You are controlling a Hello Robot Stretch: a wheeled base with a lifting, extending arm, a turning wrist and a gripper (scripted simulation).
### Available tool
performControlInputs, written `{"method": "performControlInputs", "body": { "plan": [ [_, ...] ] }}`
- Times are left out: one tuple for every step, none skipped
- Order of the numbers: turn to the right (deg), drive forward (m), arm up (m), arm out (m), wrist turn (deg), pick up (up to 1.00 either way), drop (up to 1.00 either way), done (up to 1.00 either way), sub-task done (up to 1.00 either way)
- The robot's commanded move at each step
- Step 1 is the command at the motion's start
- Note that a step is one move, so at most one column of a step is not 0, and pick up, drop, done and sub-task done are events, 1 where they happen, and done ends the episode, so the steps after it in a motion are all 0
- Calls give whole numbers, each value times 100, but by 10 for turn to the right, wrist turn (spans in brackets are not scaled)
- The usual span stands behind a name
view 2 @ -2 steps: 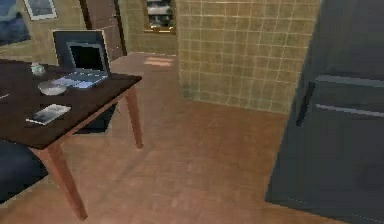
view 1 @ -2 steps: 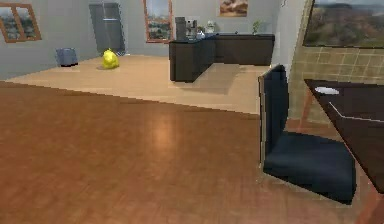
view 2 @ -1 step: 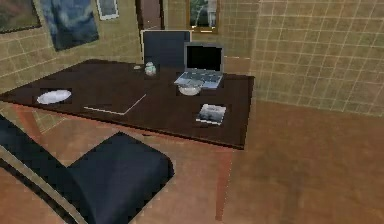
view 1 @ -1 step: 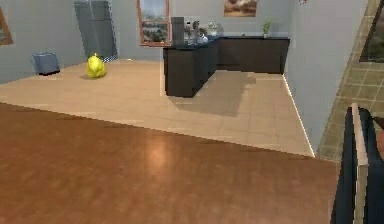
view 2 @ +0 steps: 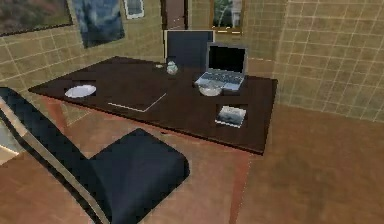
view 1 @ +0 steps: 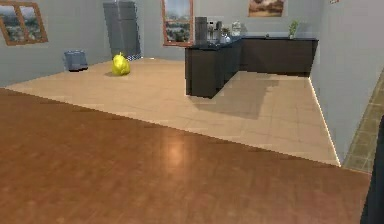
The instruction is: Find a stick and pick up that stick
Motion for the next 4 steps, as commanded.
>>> {"method": "performControlInputs", "body": {
  "plan": [
    [0,45,0,0,0,0,0,0,0],
    [180,0,0,0,0,0,0,0,0],
    [0,100,0,0,0,0,0,0,0],
    [0,100,0,0,0,0,0,0,0]
  ]
}}
